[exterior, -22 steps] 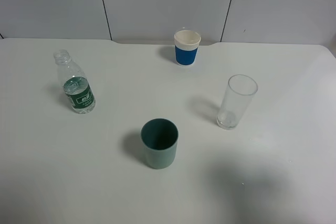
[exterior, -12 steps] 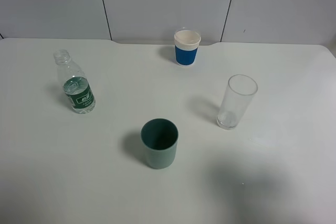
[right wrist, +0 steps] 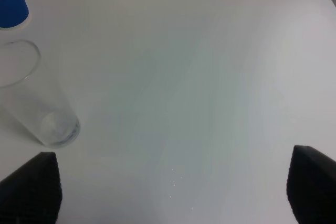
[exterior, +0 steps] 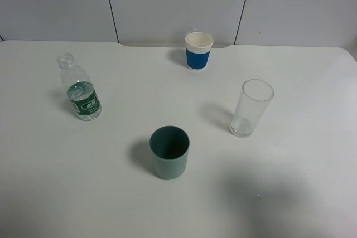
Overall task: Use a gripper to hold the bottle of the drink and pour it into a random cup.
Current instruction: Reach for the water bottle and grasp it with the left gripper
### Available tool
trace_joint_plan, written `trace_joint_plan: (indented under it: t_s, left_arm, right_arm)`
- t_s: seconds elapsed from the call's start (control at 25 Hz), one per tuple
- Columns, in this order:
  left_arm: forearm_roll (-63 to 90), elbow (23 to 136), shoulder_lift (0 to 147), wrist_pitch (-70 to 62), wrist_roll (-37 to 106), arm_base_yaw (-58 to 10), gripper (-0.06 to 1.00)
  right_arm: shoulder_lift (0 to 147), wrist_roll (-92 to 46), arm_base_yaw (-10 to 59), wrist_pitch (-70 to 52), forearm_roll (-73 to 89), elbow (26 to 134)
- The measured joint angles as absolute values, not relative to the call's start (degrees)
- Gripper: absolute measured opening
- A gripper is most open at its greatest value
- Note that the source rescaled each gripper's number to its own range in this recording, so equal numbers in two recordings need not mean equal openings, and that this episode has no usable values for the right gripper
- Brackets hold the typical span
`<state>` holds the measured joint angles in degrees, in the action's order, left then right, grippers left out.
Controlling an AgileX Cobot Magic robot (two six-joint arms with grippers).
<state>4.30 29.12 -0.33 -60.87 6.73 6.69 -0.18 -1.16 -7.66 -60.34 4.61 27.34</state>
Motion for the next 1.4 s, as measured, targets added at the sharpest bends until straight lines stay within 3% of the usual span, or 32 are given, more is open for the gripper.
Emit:
trace_joint_plan:
  t_s: [1.4]
  left_arm:
    - [4.30,29.12,-0.33,-60.87,6.73,6.69,1.00]
  right_arm:
    - [-0.18,-1.16,-7.66,-60.34,4.61,27.34]
